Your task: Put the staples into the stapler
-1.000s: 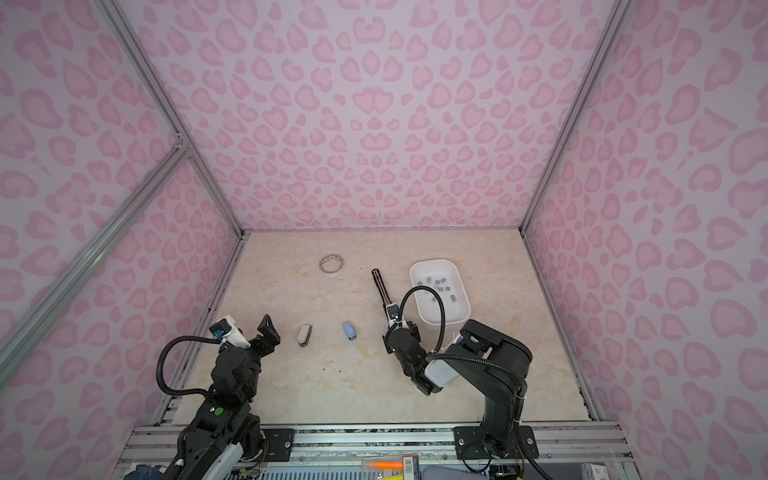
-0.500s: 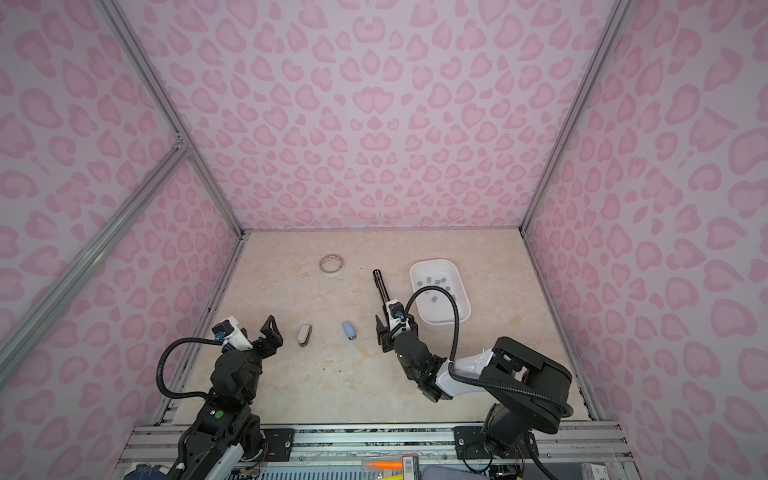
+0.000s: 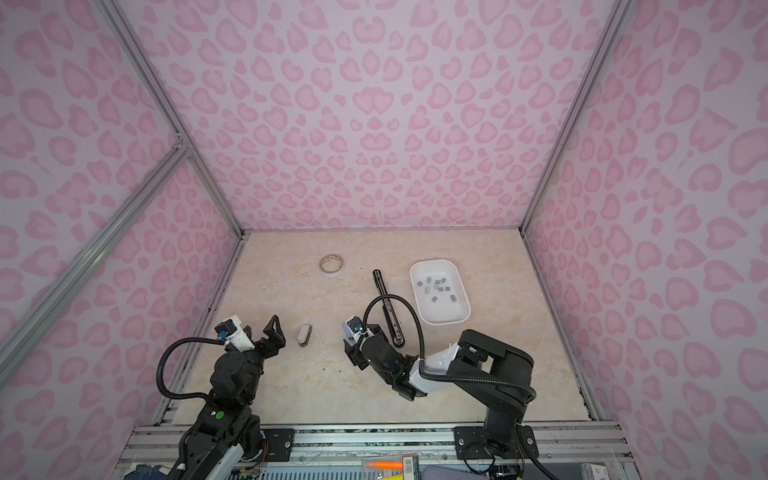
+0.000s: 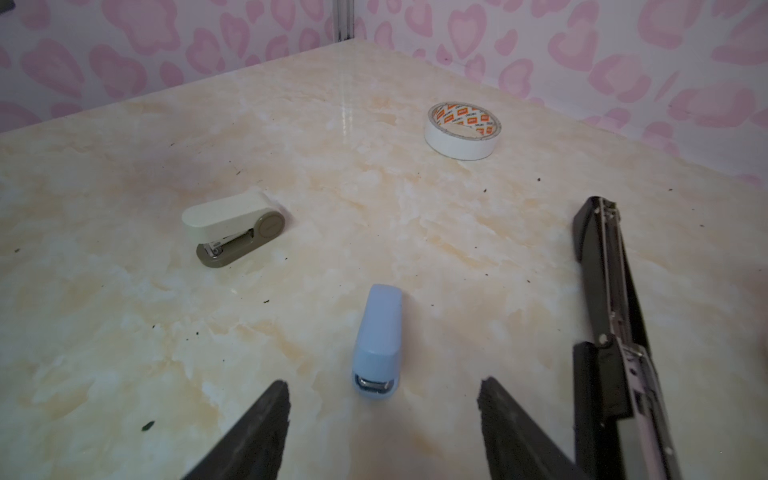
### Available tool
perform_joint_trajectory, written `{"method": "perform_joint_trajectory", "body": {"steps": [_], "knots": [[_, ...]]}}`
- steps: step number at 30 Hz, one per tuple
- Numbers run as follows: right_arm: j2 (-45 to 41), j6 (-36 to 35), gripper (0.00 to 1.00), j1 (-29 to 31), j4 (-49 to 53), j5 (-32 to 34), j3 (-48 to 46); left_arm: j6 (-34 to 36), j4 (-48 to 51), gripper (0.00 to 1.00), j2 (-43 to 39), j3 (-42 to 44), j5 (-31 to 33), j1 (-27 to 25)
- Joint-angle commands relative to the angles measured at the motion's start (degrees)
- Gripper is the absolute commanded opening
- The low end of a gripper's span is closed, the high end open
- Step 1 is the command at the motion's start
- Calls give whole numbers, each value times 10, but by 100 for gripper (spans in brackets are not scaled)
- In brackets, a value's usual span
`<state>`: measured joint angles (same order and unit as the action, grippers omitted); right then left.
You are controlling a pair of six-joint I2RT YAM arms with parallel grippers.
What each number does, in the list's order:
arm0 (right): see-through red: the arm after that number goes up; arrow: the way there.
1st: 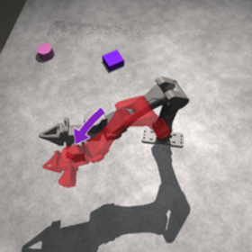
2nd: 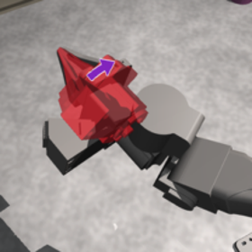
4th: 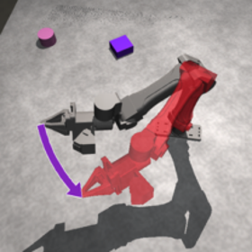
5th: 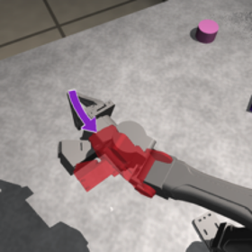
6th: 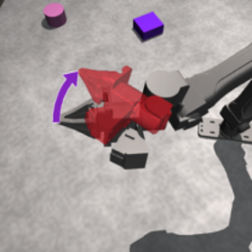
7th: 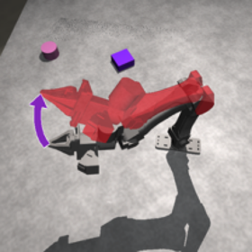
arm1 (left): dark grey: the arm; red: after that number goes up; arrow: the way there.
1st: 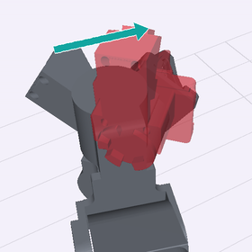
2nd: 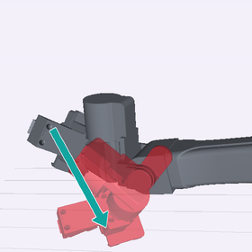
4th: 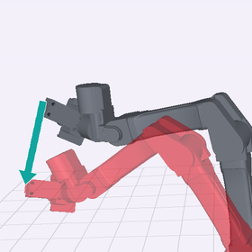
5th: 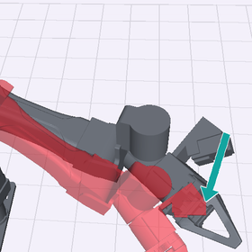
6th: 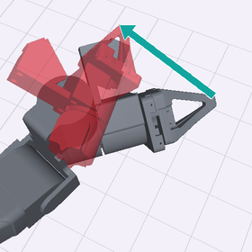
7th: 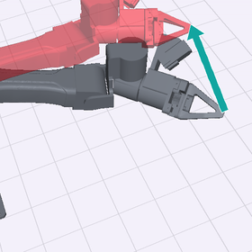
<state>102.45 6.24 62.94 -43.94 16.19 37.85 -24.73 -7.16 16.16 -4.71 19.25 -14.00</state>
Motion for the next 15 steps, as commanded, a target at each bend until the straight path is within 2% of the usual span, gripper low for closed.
{"method": "perform_joint_trajectory", "body": {"steps": [1,8,15], "knots": [[37,-7,72,0,3,-6,24,5,-24,90,1,3,-7,0],[112,6,70,-23,14,19,61,7,-26,90,1,4,-12,0],[126,29,65,-68,-29,-6,41,7,-30,90,6,4,-14,0]]}}
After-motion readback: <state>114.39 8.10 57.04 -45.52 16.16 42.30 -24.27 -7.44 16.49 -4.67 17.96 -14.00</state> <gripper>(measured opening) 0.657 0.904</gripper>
